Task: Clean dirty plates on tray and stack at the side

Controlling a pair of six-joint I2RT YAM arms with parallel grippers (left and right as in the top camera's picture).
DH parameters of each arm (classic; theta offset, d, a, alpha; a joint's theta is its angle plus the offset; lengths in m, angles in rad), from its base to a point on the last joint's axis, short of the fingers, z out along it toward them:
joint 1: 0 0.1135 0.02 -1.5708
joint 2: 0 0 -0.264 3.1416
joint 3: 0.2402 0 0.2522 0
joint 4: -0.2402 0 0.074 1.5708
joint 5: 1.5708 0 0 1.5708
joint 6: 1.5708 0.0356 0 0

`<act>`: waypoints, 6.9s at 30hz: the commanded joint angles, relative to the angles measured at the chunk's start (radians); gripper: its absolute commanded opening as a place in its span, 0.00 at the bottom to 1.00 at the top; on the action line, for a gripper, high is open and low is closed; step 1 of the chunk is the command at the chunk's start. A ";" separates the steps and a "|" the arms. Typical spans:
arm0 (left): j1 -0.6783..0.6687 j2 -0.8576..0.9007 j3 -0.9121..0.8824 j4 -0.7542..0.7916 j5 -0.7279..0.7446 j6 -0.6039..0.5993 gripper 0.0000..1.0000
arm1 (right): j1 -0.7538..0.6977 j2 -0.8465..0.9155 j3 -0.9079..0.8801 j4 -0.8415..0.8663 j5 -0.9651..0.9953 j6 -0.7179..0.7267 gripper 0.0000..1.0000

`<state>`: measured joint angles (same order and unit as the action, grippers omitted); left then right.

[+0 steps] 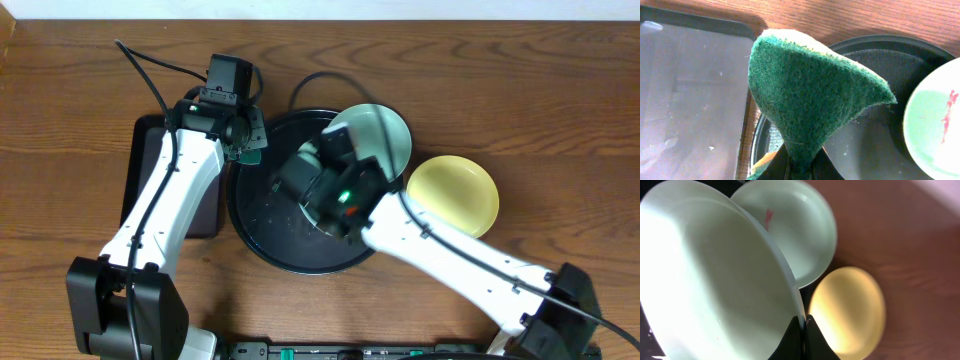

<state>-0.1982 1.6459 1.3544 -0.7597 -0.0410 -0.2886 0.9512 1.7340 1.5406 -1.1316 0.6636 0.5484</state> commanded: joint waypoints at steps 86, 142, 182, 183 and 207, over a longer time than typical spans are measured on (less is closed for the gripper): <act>0.001 0.008 -0.003 -0.063 0.059 -0.026 0.08 | -0.824 0.037 0.096 0.152 -0.803 -0.390 0.49; -0.105 0.042 -0.009 -0.091 0.059 -0.114 0.08 | -0.515 0.529 0.151 0.219 -0.987 -0.386 0.01; -0.214 0.299 -0.009 0.048 0.247 -0.288 0.07 | -0.510 0.571 0.151 0.224 -0.994 -0.362 0.01; -0.214 0.299 -0.009 0.065 0.247 -0.277 0.07 | -0.510 0.571 0.151 0.222 -0.994 -0.362 0.01; -0.218 0.300 -0.009 0.065 0.253 -0.095 0.07 | -0.510 0.571 0.151 0.206 -0.993 -0.362 0.01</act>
<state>-0.4095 1.9377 1.3521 -0.6819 0.0349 -0.4892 0.4290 2.2517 1.6897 -0.9188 -0.3412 0.1719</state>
